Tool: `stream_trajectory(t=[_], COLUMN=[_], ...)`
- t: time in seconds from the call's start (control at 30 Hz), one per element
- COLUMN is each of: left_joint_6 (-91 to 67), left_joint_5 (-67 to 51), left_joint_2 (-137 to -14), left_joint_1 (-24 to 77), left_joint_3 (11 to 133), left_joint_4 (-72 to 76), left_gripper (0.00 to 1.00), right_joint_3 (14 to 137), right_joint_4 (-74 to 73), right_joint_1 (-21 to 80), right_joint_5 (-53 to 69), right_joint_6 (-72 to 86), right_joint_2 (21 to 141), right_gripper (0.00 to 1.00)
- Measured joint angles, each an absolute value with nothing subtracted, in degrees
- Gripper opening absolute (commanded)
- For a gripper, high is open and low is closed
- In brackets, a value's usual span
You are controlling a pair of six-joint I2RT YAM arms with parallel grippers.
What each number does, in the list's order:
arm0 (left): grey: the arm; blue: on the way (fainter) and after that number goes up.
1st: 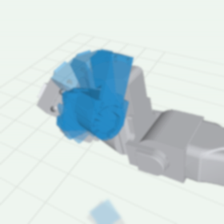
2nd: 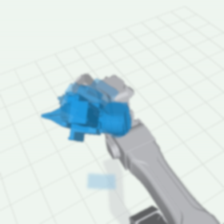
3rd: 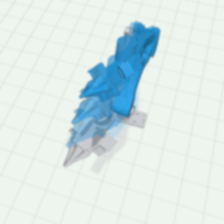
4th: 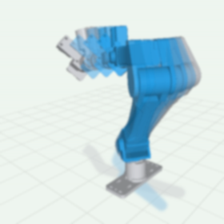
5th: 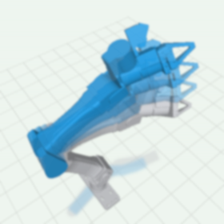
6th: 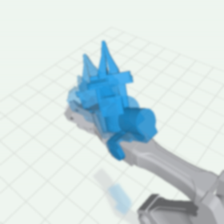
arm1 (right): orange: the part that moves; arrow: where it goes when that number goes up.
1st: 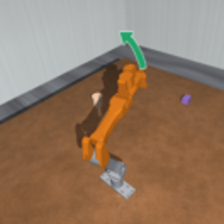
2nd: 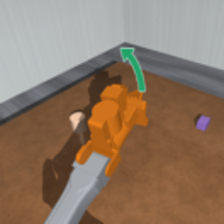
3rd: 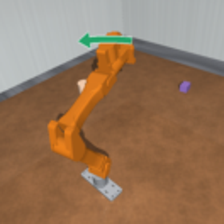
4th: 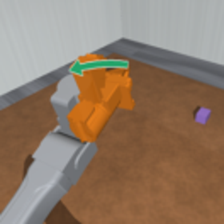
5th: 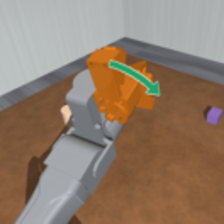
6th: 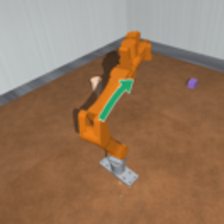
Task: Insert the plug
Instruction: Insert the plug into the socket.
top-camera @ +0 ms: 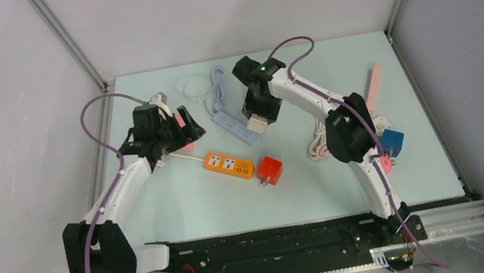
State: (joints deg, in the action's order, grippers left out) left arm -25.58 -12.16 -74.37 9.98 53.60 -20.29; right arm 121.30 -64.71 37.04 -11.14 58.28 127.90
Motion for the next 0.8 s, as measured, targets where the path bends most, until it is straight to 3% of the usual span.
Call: stream_trajectory(t=[0.8], left_joint_6=[-31.14], left_joint_5=[-9.34], left_joint_2=[-74.35], left_joint_1=[9.98], left_joint_3=[50.54], left_joint_4=[-20.29], left_gripper=[0.88], right_joint_3=[126.26], right_joint_4=[-72.16], right_joint_1=[42.37], right_joint_5=[-19.90], right_joint_6=[75.50], right_joint_2=[132.00], right_gripper=[0.00])
